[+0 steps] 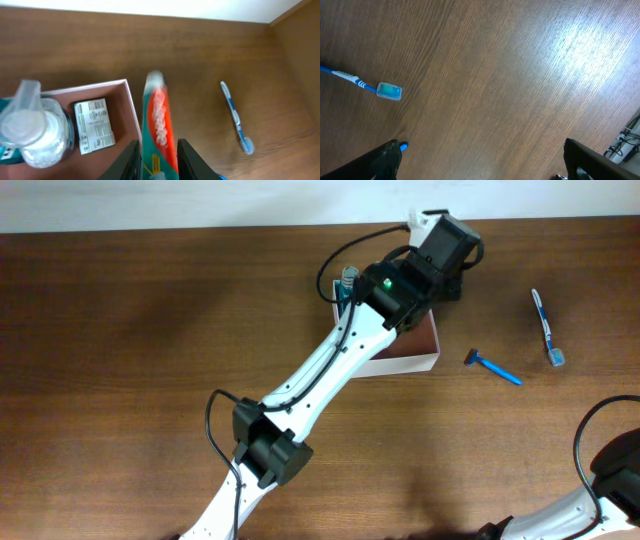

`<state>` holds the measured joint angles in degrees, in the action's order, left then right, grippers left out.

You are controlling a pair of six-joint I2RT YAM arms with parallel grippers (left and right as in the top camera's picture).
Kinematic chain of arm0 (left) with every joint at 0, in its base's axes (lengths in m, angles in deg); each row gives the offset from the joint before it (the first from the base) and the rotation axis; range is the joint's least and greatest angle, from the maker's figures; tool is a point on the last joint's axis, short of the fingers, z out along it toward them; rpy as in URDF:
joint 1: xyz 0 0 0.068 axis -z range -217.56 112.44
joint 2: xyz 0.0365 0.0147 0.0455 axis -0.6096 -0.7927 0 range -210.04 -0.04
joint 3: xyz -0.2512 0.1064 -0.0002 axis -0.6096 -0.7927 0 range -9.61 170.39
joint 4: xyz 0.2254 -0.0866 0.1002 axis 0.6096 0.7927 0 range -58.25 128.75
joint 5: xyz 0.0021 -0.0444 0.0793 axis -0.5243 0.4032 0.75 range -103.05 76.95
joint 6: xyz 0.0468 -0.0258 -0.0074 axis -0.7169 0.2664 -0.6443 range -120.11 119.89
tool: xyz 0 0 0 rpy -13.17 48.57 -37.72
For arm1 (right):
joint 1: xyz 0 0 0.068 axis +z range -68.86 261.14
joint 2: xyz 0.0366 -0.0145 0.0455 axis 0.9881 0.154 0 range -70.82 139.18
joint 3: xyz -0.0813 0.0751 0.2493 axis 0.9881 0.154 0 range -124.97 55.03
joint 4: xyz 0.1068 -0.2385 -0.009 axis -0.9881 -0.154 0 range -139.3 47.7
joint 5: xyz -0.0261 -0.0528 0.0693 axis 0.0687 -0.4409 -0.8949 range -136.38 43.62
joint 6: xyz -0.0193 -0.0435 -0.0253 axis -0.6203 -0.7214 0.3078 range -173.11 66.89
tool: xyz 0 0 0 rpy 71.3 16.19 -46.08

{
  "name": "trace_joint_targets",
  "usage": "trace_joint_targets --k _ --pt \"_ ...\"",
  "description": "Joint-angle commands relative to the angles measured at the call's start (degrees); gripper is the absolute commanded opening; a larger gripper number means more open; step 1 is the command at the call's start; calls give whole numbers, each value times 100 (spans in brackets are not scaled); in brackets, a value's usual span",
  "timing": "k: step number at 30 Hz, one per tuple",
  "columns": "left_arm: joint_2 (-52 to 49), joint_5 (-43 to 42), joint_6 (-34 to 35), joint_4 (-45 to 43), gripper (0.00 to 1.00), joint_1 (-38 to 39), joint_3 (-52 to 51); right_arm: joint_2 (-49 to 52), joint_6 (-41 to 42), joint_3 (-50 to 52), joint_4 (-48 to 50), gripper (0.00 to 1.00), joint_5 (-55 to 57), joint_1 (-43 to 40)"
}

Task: Pack container
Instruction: 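Lift the toothpaste tube and carry it right over the box, then release the tube into the box and withdraw the left gripper left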

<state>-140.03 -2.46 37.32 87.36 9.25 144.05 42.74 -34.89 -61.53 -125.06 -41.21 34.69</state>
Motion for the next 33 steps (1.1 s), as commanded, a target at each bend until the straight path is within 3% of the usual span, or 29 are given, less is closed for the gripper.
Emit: trace_joint_targets --k 1,13,17,24,26,31,33 --pt "-28 83 166 -118 26 -9 -229 -57 72 11 13 99 111 -7" --pt "-444 -153 160 -136 26 28 -273 -57 72 11 13 99 111 -7" --pt "-444 -155 136 -133 39 20 -273 -57 72 11 13 99 111 -7" --pt "-264 -177 -664 -2 61 -26 -157 -57 72 11 13 99 111 -7" --pt "-46 -179 -1128 15 73 -76 -57 -57 72 11 13 99 111 -7" --pt "656 -175 -1875 13 94 -256 271 -57 72 11 13 99 111 -7" --pt "988 -162 -1893 11 96 -393 367 -57 72 11 13 99 111 -7"
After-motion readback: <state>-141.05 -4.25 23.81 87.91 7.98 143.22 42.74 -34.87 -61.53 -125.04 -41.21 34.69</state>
